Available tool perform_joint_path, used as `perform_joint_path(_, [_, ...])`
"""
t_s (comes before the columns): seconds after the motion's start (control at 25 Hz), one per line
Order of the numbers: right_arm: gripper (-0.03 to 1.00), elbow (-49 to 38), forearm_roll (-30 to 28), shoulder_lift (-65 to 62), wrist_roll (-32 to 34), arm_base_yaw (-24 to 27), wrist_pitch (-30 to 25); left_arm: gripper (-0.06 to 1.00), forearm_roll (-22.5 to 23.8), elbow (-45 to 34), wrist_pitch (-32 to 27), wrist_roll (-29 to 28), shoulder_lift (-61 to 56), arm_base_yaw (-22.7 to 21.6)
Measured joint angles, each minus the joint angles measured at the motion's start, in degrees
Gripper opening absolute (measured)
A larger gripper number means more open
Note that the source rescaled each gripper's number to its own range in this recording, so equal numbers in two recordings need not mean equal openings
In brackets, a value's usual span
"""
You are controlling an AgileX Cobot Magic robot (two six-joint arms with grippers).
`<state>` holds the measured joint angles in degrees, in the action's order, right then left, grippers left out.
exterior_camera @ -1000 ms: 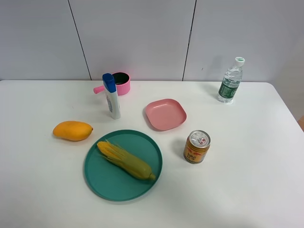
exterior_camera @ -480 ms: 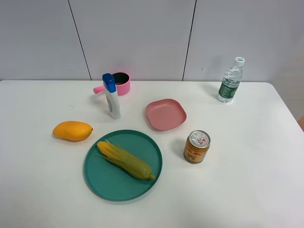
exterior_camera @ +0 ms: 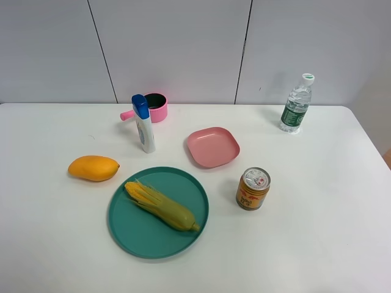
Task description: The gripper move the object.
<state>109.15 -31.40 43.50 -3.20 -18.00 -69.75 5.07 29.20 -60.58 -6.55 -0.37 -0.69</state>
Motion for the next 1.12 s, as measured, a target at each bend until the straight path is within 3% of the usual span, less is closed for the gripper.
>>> perform_joint_path(0.24, [0.76, -18.26, 7.12, -10.03, -1.04, 0.0, -0.3, 1.0, 0.0, 0.0, 0.0, 0.0, 0.0, 0.0])
perform_joint_path(0.52, [0.76, -28.7, 16.1, -15.08, -1.06, 0.22, -0.42, 1.0, 0.0, 0.0, 0.0, 0.0, 0.0, 0.0])
perform_joint_path(0.92, [0.76, -44.1, 24.09, -26.29, 0.93, 16.33, 1.74, 1.0, 0.0, 0.0, 0.0, 0.0, 0.0, 0.0])
perform_joint_path(1.12, [0.76, -54.65, 28.38, -33.55, 3.2, 19.16, 3.23, 1.0, 0.0, 0.0, 0.0, 0.0, 0.0, 0.0])
